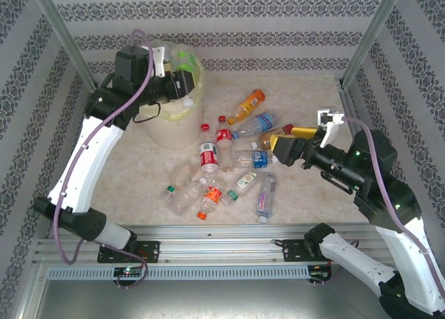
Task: Put the plastic bottles in the bin
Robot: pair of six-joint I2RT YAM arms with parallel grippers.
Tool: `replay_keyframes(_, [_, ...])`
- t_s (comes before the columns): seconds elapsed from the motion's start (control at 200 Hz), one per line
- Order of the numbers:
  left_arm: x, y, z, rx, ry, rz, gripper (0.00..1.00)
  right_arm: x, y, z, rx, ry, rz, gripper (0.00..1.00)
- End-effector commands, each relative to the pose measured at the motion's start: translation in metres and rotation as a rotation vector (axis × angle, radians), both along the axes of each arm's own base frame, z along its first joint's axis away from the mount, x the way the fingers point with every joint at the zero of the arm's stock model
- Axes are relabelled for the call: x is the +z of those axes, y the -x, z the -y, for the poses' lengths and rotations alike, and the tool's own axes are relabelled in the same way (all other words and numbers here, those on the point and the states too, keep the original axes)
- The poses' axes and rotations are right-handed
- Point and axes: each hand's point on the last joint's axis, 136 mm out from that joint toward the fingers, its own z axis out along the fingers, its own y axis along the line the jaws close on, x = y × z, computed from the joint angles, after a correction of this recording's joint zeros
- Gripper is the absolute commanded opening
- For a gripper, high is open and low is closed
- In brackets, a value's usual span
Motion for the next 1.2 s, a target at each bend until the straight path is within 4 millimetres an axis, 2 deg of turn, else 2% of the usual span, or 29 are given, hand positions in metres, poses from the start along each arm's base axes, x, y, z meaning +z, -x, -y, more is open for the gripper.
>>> replay_keyframes(0.0, [-0.020,-0.018,-0.029,0.076,-0.093,-0.061,0.48,0.007,-0.003,0.007,-0.041,0.001,0.025,0.98])
replay_keyframes(0.145, [-0.036,-0.049,-0.049,0.140,-0.153,-0.089,0.48,0.005,-0.006,0.012,-0.077,-0.011,0.026,0.98])
replay_keyframes(0.26, [-0.055,-0.069,-0.061,0.174,-0.216,-0.128,0.48,0.002,-0.006,0.012,-0.077,-0.005,0.018,0.98])
replay_keyframes(0.51, [-0.101,-0.097,-0.078,0.204,-0.295,-0.228,0.49,-0.001,-0.004,0.010,-0.055,0.007,0.021,0.98])
replay_keyframes(0.814, [-0.159,-0.103,-0.080,0.180,-0.345,-0.373,0.52,-0.016,-0.007,0.006,-0.052,0.002,-0.029,0.98])
replay_keyframes(0.914, [-0.172,-0.103,-0.080,0.171,-0.353,-0.402,0.55,-0.021,-0.007,0.008,-0.067,0.000,-0.047,0.98])
replay_keyframes(1.034, [-0.177,-0.102,-0.080,0.166,-0.355,-0.417,0.60,-0.032,-0.007,0.009,-0.070,0.016,-0.080,0.98])
replay_keyframes(1.144, [-0.172,-0.100,-0.077,0.157,-0.343,-0.406,0.66,-0.044,-0.006,0.012,-0.084,0.031,-0.115,0.98])
replay_keyframes(1.199, [-0.168,-0.099,-0.076,0.150,-0.335,-0.396,0.73,-0.051,-0.007,0.013,-0.096,0.043,-0.132,0.98])
